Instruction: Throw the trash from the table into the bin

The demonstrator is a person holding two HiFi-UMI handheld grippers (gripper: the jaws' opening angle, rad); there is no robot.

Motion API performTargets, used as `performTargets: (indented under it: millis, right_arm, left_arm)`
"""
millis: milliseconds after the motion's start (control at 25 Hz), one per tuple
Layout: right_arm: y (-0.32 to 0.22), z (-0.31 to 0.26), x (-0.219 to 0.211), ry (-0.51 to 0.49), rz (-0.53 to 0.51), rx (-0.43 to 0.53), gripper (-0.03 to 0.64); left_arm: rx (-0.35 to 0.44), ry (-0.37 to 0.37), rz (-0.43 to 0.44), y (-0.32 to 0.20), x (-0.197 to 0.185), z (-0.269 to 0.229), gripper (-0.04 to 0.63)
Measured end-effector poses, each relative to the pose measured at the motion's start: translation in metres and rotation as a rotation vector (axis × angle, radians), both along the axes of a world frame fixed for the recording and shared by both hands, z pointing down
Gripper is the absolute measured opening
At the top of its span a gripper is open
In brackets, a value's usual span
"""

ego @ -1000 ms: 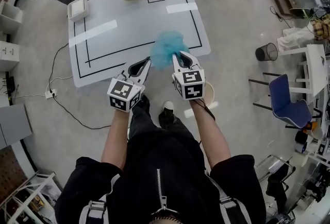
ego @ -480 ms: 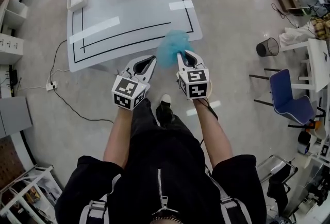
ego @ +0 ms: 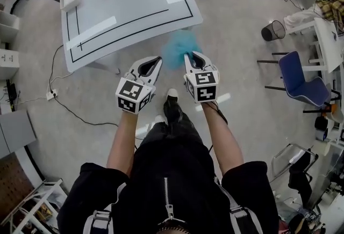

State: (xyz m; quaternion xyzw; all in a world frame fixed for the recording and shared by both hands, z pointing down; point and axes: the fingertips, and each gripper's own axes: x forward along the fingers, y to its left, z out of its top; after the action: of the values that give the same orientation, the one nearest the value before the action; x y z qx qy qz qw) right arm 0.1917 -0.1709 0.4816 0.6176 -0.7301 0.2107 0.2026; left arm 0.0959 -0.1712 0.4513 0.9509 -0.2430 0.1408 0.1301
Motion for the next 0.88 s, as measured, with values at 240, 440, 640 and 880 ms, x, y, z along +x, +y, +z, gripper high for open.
performTargets:
  millis: [240, 440, 640, 880]
  right_arm:
    - [0.058, 0.007, -0.014, 0.01, 0.031, 0.005, 0.034]
    - [0.107, 0.013, -0.019, 0.004, 0.078, 0.0, 0.034]
    - [0.145, 0.014, -0.01, 0.022, 0.134, 0.0, 0.034]
    - [0.174, 0.01, 0.021, 0.025, 0.205, 0.009, 0.034]
  left_arm:
    - [0.016, -0.009, 0.048, 0.053, -0.014, 0.003, 0.006]
    - [0.019, -0.011, 0.083, 0.093, -0.021, 0.006, 0.006]
    - [0.021, -0.004, 0.142, 0.123, -0.012, 0.007, 0.006]
    - [0.026, -0.008, 0.225, 0.147, 0.023, 0.008, 0.006]
